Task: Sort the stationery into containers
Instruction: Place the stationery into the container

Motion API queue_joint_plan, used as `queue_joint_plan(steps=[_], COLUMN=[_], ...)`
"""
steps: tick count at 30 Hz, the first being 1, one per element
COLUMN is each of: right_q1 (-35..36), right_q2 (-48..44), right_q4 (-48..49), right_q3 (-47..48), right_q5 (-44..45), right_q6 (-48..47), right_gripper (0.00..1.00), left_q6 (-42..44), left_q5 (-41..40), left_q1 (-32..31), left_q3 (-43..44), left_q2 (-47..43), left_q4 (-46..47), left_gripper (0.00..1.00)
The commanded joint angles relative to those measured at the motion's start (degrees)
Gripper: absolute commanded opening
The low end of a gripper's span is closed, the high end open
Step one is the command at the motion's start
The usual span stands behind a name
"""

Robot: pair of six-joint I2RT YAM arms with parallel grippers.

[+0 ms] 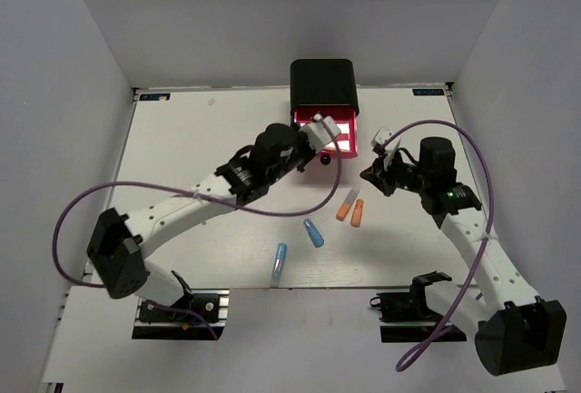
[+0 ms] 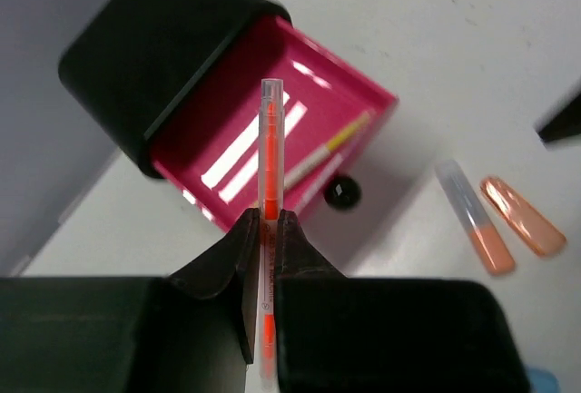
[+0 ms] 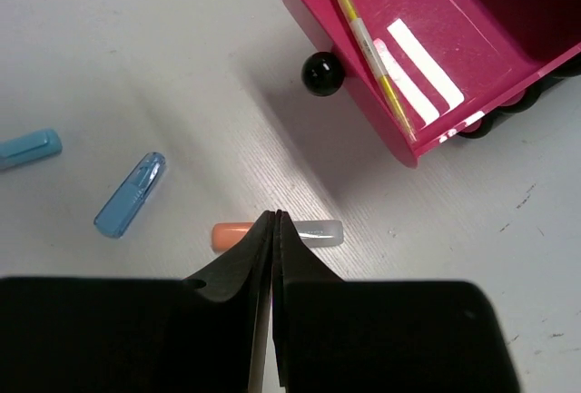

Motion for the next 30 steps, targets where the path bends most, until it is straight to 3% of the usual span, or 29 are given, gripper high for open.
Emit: queue_joint_plan(steps=[1, 11, 17, 20, 21, 25, 30], right_q1=[-0.4, -1.0, -0.9, -1.0, -0.7, -0.9, -0.5], right_q2=[-3.0, -10.2, -11.9, -11.8, -11.7, -8.9, -4.4], right_q4=[2.1, 1.0, 0.3, 0.2, 0.1, 0.4, 4.6], right_q3=[-1.7, -6.3, -8.2, -8.9, -9.1, -9.7, -9.6], right_q5=[-2.6, -2.1, -2.4, -4.0, -4.8, -6.0, -8.0], right_q6=[-0.9, -1.2, -0.9, -2.4, -2.9, -4.8, -2.1], right_gripper=[0.05, 0.05, 0.08, 0.20, 0.29, 0.48, 0.54], left_q6=[5.5, 5.5, 4.4, 4.4, 3.8, 3.2, 2.0], left_q5=[3.9, 5.6, 7.5, 8.0, 8.6, 8.6, 8.0], left_q1=[2.5, 6.5, 7.6, 7.6, 7.6, 7.6, 7.6], left_q3=[7.1, 17.9, 21.7, 22.5, 22.5, 21.9, 21.4], left_q2=[6.5, 21.4, 25.2, 25.9, 25.9, 24.6, 22.6], left_q4=[5.1, 8.4, 7.3, 6.2, 6.2, 6.7, 7.3], left_gripper=[0.06, 0.07, 0.10, 0.16, 0.19, 0.43, 0.58])
